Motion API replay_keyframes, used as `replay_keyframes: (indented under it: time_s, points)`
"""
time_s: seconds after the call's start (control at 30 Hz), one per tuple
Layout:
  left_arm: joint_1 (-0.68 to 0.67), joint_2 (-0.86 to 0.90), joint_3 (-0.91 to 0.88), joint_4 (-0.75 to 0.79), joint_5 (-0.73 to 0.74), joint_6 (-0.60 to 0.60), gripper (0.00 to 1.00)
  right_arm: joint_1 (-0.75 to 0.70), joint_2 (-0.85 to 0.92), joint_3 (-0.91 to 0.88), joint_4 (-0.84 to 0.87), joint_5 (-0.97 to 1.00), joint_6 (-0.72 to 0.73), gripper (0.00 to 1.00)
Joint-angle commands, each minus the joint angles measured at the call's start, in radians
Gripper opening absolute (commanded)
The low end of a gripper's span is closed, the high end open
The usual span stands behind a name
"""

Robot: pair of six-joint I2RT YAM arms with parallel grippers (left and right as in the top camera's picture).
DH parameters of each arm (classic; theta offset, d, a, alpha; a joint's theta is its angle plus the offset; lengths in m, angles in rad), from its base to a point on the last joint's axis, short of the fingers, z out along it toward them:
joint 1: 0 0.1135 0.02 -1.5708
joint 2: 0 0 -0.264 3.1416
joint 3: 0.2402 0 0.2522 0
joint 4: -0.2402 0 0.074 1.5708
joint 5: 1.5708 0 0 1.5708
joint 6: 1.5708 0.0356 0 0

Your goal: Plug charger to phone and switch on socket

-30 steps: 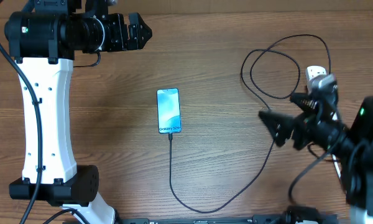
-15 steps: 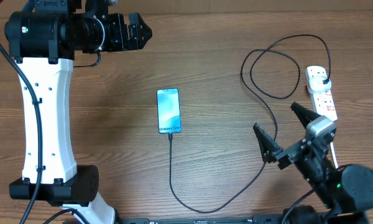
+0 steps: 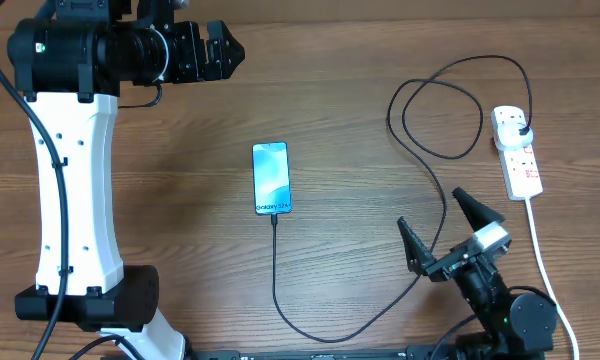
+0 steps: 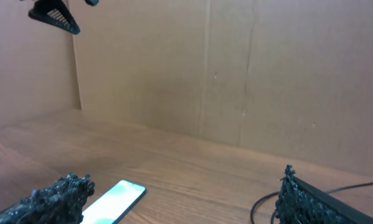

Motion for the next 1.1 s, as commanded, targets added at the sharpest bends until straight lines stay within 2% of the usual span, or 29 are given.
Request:
replay_keyframes:
  time_s: [0.0,0.23,0.33,1.07]
  points:
    - [-0.005,0.005,0.0,0.001,-0.006,0.007,1.0,0.003,-0.036,-0.081,0.048,0.014,0.004,1.0]
    - [-0.005,0.005,0.0,0.001,-0.006,0.007,1.0,0.001,-0.048,-0.116,0.016,0.096,0.001,1.0]
    - [-0.005,0.005,0.0,0.001,-0.006,0.007,1.0,0.001,-0.048,-0.116,-0.071,0.103,0.007,1.0]
    - [-0.005,0.005,0.0,0.001,-0.006,0.007,1.0,0.001,-0.048,-0.116,-0.065,0.1,0.027,1.0]
